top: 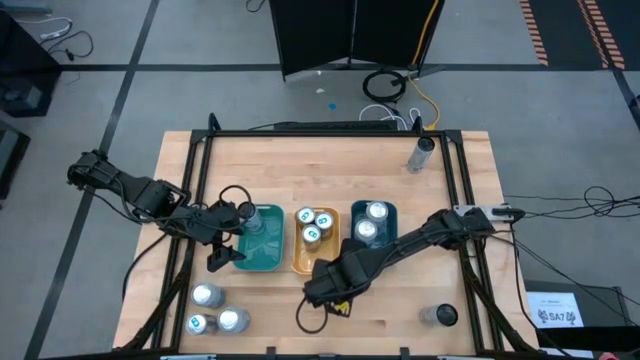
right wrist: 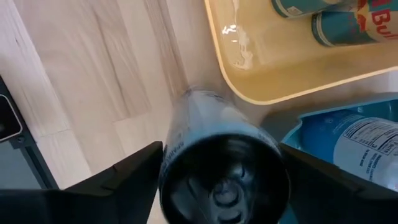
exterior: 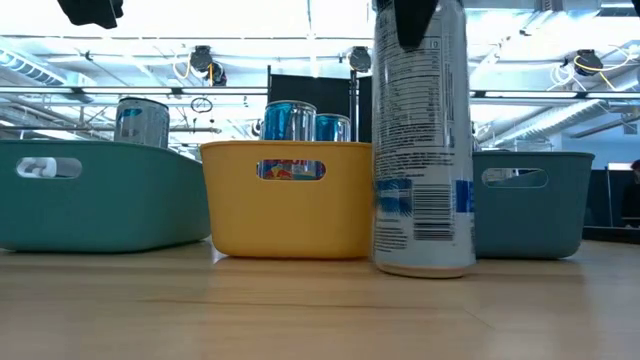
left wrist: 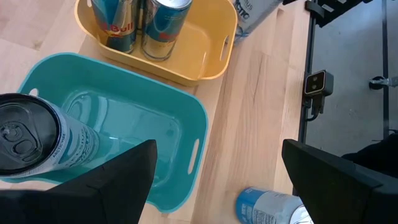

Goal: Sort soda cans
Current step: Move the bottom left black can to the lower middle of the table, then move the bottom black can to the lower middle of the table

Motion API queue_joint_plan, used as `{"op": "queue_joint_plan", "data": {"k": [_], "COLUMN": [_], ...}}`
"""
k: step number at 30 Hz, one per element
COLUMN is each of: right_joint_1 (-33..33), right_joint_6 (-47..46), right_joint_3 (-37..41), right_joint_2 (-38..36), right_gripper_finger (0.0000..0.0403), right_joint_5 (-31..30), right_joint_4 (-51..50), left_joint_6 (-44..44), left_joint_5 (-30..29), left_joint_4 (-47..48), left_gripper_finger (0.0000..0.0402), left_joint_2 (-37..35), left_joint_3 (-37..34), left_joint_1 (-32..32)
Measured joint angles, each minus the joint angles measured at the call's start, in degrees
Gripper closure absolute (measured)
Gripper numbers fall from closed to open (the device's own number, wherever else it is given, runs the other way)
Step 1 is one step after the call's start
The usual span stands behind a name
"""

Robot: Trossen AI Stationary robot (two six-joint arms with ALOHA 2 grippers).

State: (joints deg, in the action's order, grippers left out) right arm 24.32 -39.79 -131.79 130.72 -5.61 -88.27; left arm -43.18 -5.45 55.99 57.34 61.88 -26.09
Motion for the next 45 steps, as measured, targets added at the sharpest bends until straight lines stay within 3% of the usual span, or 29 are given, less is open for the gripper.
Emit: {"op": "queue_joint_plan", "data": {"k": [10,15,34,41,45], "right_joint_1": [0.0,0.0,-0.2,-0.2,2.3], "right_joint_6": [0.0,1.6,-1.6,-5.7,-10.9], "right_joint_3": [0.0,0.0,0.0,0.0,0.0], "right_joint_2": [-0.1,-0.1,-2.0,-6.9,-10.6], "right_gripper_finger": [0.0104,0.0094,0.0089,0.0089,0.0089], "right_joint_5": [0.3,4.1,3.9,0.5,-6.2], "right_joint_4": [1.7,1.8,1.1,-1.2,-1.6], "left_joint_6": [0.0,0.0,0.0,0.0,0.0], "left_joint_5": [0.0,0.0,0.0,0.0,0.0], "left_joint_4": [0.0,0.0,0.0,0.0,0.0], "left_gripper_finger": [0.0047,0.0047,0.0047,0.0047,0.0047], "left_joint_2": [0.0,0.0,0.0,0.0,0.0], "left_joint_3": [0.0,0.0,0.0,0.0,0.0], "left_joint_1": [0.0,0.0,0.0,0.0,0.0]}}
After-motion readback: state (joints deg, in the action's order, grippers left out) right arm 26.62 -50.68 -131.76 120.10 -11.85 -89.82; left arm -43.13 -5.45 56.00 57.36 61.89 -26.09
